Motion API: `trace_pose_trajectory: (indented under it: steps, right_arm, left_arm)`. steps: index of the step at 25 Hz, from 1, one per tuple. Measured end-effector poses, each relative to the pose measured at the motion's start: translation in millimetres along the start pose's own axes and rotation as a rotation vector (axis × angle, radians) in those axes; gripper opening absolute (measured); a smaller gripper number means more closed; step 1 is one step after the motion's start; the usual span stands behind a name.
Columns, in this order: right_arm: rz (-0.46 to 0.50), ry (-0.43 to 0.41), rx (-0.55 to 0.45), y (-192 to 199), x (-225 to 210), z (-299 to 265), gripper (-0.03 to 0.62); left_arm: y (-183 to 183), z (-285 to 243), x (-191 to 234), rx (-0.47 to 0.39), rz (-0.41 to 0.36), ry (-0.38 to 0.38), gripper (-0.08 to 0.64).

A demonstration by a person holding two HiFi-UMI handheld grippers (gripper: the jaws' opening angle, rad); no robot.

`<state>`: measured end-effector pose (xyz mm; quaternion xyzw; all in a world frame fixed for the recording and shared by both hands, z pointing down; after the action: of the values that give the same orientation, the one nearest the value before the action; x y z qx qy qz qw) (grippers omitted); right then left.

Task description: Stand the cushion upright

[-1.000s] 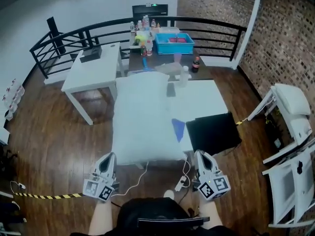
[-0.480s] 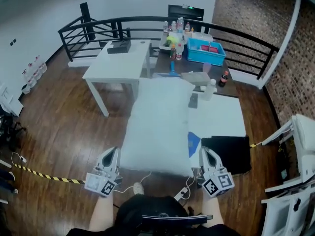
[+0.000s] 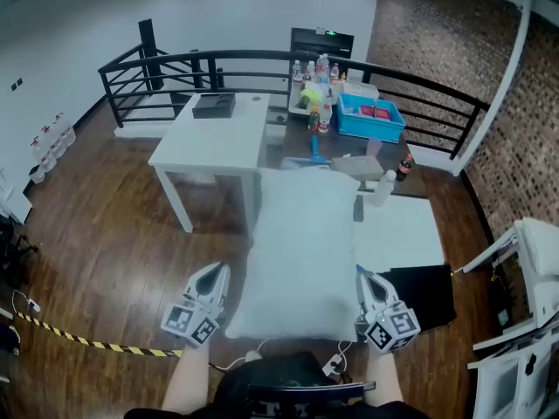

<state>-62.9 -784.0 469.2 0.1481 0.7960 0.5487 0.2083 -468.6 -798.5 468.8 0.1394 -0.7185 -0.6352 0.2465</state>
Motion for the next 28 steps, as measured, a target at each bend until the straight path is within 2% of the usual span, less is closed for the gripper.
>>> trace_pose_trajectory:
  steps: [1,2,4,6,11,13,15,17,19,21,26,28]
  right_arm:
    - [-0.009,0.008,0.017,0,1,-7,0.022]
    - [-0.014,0.018,0.032,1,2,-15,0.092]
    - [-0.012,0.044,0.057,0,6,-29,0.121]
    - [-0.007,0.067,0.072,-4,9,-41,0.180]
    - [-0.031,0.144,0.128,-11,-12,-59,0.189]
    - [-0.050,0.159,0.160,-12,-25,-67,0.189]
    - [-0.071,0.154,0.195,-9,-37,-76,0.203]
    - [-0.098,0.146,0.234,-3,-49,-88,0.219]
    - [-0.134,0.145,0.282,8,-61,-102,0.221]
    - [-0.175,0.142,0.341,22,-72,-115,0.264]
    - [-0.209,0.094,0.407,33,-86,-130,0.342]
    - [-0.230,0.065,0.431,37,-95,-135,0.385]
  left_arm:
    - [1,-5,8,0.027,0.000,0.010,0.000]
    - [2,-8,15,0.049,-0.002,0.017,0.000]
    - [4,-12,30,0.075,-0.005,0.016,0.000]
    - [7,-16,46,0.086,0.001,-0.001,0.000]
    - [12,-34,61,0.104,0.023,-0.032,0.003]
    - [15,-50,65,0.136,0.067,-0.034,0.116]
    - [19,-66,67,0.185,0.138,-0.015,0.189]
    - [23,-81,69,0.227,0.207,0.020,0.198]
    - [31,-95,72,0.272,0.274,0.056,0.248]
    - [43,-112,74,0.324,0.318,0.082,0.277]
    - [73,-154,81,0.462,0.378,0.089,0.405]
    - [84,-169,83,0.523,0.371,0.088,0.423]
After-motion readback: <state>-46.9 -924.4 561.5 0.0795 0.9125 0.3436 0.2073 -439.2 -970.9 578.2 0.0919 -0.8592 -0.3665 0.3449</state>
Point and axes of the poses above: the fingertips, and each gripper's own axes: z backward along the fingers, x to its left, y out of its underside, the point moved 9 cm from there along z, backward along the fingers, and after that the axes turned 15 degrees about x, right-handed, at the moved point
